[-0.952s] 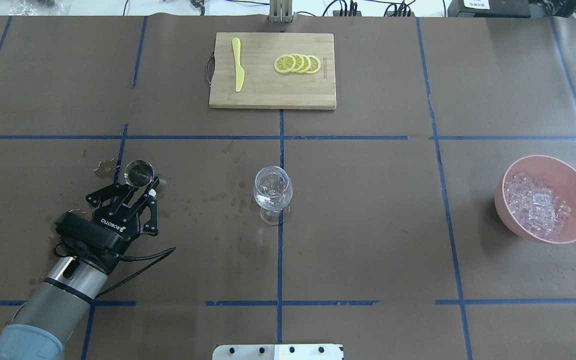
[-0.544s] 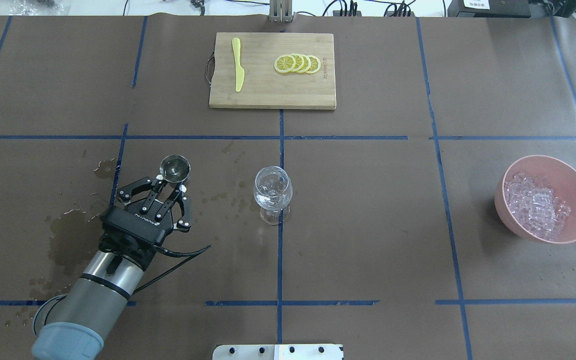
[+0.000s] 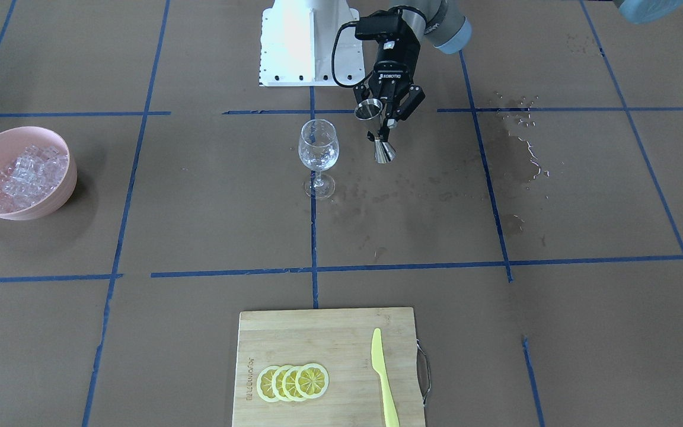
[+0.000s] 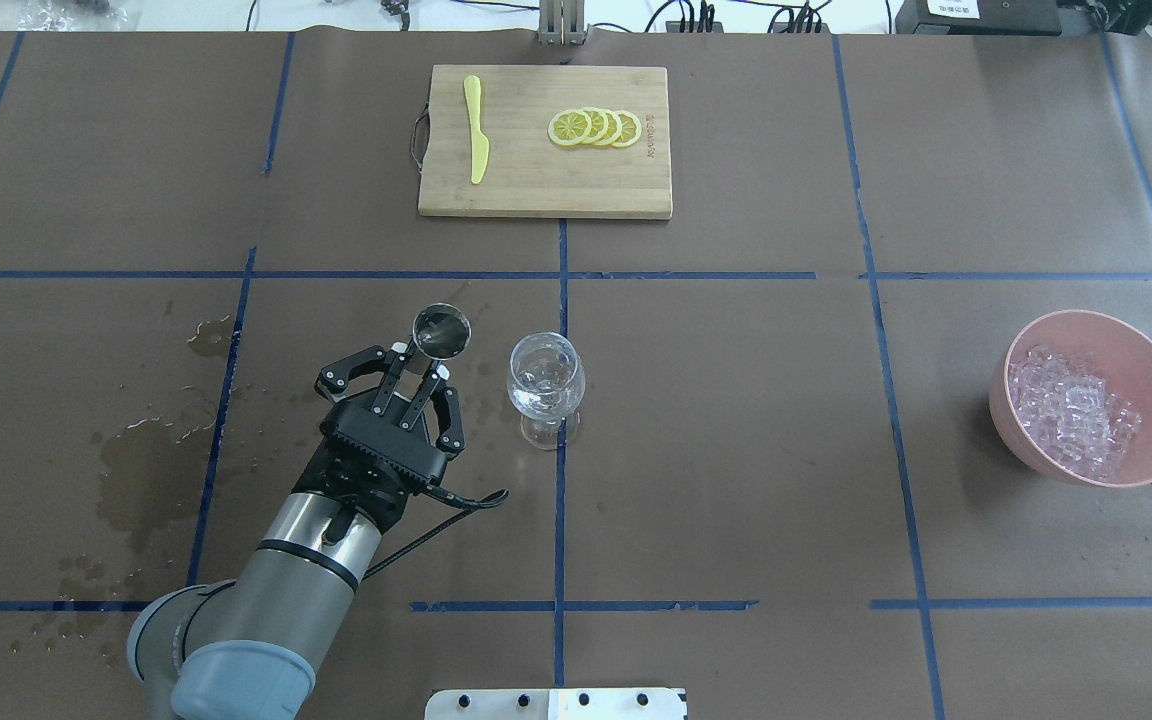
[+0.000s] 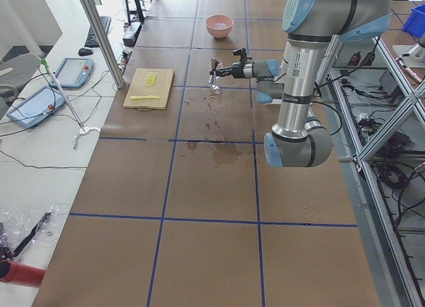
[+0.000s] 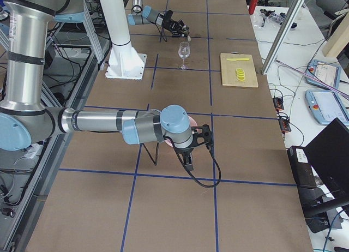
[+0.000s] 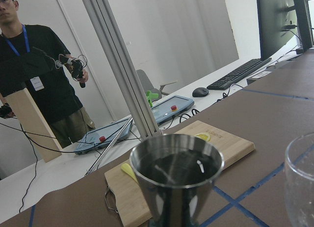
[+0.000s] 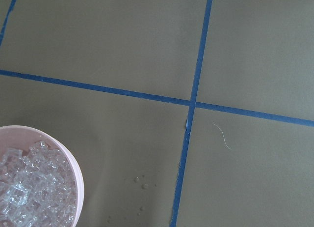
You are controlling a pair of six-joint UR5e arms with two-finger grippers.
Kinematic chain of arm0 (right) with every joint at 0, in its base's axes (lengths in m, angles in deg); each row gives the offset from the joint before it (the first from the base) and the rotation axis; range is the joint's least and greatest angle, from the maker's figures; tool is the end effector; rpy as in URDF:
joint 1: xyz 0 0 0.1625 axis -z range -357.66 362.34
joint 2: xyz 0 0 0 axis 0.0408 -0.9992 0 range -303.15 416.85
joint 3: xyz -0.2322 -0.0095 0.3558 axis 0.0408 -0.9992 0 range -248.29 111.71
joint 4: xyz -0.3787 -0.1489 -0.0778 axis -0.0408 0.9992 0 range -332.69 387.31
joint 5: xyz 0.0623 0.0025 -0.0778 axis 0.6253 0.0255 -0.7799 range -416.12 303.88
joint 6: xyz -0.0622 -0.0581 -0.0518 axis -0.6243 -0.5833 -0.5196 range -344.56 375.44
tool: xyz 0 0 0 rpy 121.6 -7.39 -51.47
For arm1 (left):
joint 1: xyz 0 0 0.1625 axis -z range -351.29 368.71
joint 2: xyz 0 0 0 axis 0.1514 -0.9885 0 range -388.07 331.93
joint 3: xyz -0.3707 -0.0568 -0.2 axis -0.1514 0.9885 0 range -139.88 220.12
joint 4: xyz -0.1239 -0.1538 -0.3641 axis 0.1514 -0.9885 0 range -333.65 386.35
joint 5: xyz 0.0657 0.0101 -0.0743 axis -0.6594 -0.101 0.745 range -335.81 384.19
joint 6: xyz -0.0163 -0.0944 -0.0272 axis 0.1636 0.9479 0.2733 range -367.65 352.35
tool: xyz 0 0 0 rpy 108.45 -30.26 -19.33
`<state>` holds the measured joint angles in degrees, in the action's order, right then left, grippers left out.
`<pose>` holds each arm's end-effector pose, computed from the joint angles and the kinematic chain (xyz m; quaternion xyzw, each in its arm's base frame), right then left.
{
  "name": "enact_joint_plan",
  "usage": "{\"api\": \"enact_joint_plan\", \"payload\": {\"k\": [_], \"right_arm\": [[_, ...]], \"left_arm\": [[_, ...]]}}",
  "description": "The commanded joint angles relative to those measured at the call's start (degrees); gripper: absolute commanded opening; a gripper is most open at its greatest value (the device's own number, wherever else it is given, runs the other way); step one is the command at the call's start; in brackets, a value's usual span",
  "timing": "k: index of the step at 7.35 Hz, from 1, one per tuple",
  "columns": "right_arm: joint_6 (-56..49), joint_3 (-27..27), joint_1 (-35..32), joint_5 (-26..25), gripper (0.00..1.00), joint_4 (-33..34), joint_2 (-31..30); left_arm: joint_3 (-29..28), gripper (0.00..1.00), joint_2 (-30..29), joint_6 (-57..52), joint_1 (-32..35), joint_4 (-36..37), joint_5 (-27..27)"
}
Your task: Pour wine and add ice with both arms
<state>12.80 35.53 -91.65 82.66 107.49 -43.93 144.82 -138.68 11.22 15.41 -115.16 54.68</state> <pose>0.0878 -0.4190 0.6010 0.1255 -0.4038 -0.0356 0.9055 0.4964 -0.2789 0.2369 0.6553 0.2378 0.0477 0.7154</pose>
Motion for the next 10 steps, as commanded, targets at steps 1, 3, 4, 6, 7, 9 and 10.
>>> {"api": "enact_joint_plan", "payload": {"k": [1, 3, 4, 6, 7, 9, 10], "right_arm": [[0.0, -0.1, -0.1, 0.0, 1.00, 0.1, -0.1], [0.0, -0.1, -0.1, 0.0, 1.00, 0.1, -0.3], [0.0, -0.2, -0.1, 0.0, 1.00, 0.1, -0.4], [0.0, -0.2, -0.2, 0.0, 1.00, 0.1, -0.5], [0.0, -0.3, -0.4, 0.0, 1.00, 0.1, -0.5], [0.0, -0.3, -0.5, 0.0, 1.00, 0.1, -0.5], [0.0, -0.3, -0.5, 0.0, 1.00, 0.1, -0.6]], "left_arm": [[-0.1, 0.00, -1.8, -3.3, -0.2, 1.3, 0.1], [-0.1, 0.00, -4.8, -5.8, -0.5, 6.4, 0.2], [-0.2, 0.00, -4.8, -6.4, -0.5, 6.5, 0.3], [-0.1, 0.00, -4.8, -10.9, -0.5, 6.5, 0.3], [-0.2, 0.00, -4.8, -13.4, -0.5, 6.5, 0.3], [-0.2, 0.00, -4.9, -21.1, -0.5, 6.5, 0.3], [-0.2, 0.00, -4.9, -24.2, -0.5, 6.5, 0.2]]}}
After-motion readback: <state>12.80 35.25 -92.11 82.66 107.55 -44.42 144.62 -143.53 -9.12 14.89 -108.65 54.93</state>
